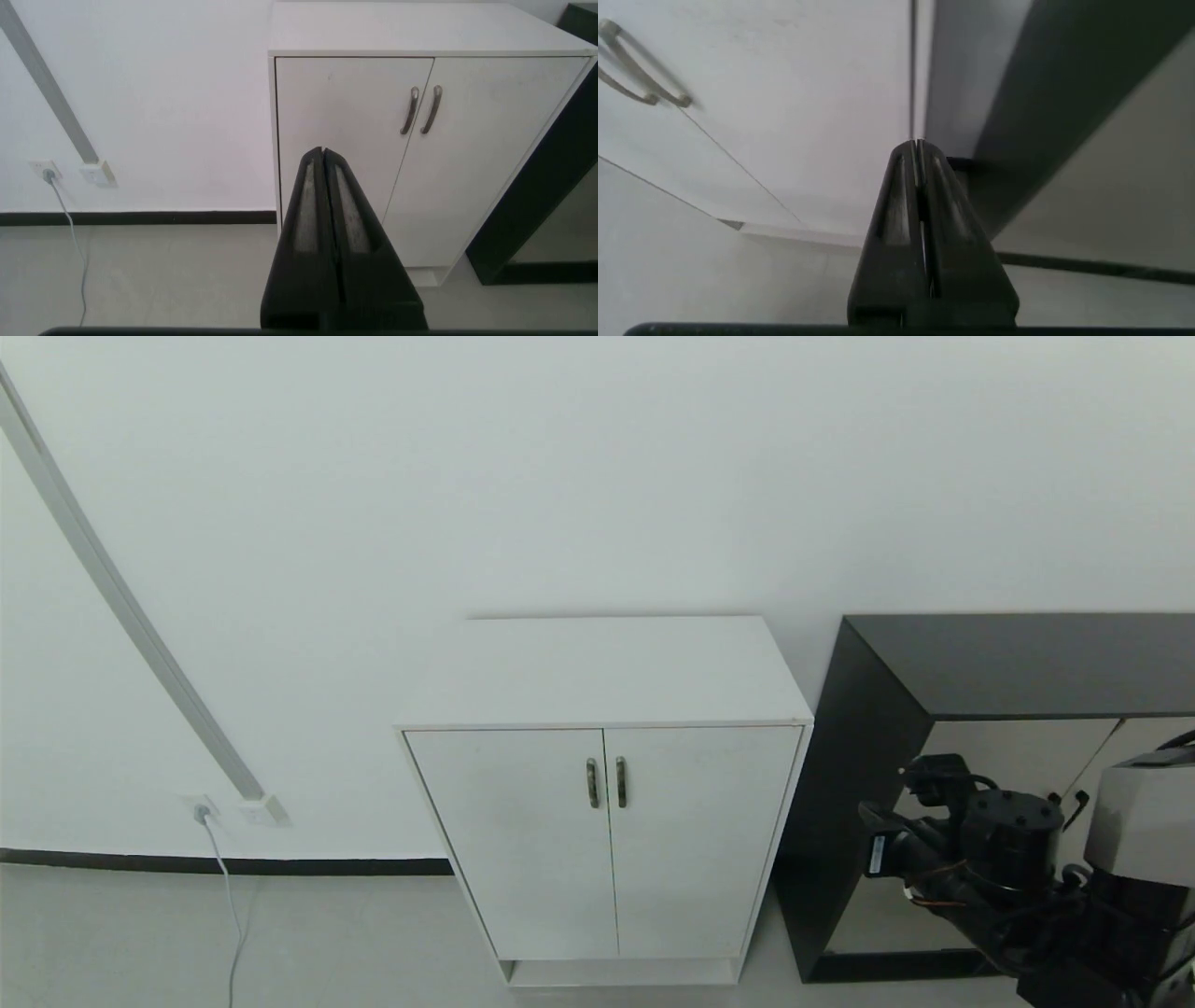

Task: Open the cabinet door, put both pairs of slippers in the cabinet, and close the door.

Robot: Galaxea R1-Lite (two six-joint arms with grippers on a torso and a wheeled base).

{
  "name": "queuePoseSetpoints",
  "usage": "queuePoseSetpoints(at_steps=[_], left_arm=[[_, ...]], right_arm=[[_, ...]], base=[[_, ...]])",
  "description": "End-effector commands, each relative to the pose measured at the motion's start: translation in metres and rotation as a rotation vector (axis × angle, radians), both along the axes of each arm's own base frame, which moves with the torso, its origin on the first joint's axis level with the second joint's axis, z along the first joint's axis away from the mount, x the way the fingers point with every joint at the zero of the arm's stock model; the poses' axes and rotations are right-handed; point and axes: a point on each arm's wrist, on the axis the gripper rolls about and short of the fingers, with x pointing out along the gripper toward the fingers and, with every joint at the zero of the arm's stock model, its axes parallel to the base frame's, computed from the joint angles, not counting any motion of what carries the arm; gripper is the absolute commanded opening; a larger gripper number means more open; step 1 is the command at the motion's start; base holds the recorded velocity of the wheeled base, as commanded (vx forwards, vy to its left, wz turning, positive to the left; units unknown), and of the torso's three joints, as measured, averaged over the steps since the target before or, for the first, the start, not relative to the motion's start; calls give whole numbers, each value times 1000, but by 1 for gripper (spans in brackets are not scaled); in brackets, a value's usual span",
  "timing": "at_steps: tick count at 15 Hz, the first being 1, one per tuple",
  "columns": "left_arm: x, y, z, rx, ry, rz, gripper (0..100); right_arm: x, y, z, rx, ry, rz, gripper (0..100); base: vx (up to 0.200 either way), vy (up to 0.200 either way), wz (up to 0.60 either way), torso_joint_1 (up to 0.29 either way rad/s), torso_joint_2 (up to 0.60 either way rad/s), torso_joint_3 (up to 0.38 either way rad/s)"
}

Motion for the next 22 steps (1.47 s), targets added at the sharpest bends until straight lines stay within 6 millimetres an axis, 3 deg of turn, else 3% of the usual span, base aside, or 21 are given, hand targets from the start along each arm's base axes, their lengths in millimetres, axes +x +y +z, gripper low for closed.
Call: queuePoseSetpoints(at_steps=[1, 5, 9, 13, 21, 22], left_arm=[[0, 0, 0, 0, 0, 1, 0], [0, 0, 0, 0, 0, 1, 0], [0, 0, 0, 0, 0, 1, 0], [0, 0, 0, -2, 0, 1, 0], [0, 0, 0, -2, 1, 1, 0], [0, 0, 0, -2, 0, 1, 0]], right_arm=[[-19, -18, 9, -15, 11, -43, 0], [-51, -38, 31, -10, -18, -82, 0], [-81, -57, 39, -14, -15, -125, 0], [-91, -75, 58, 9, -87, -202, 0], [-135, -83, 68, 5, 24, -198, 0], [-149, -85, 69, 19, 50, -200, 0]], base=[[0, 0, 0, 0, 0, 0], [0, 0, 0, 0, 0, 0], [0, 0, 0, 0, 0, 0], [0, 0, 0, 0, 0, 0], [0, 0, 0, 0, 0, 0], [0, 0, 0, 0, 0, 0]])
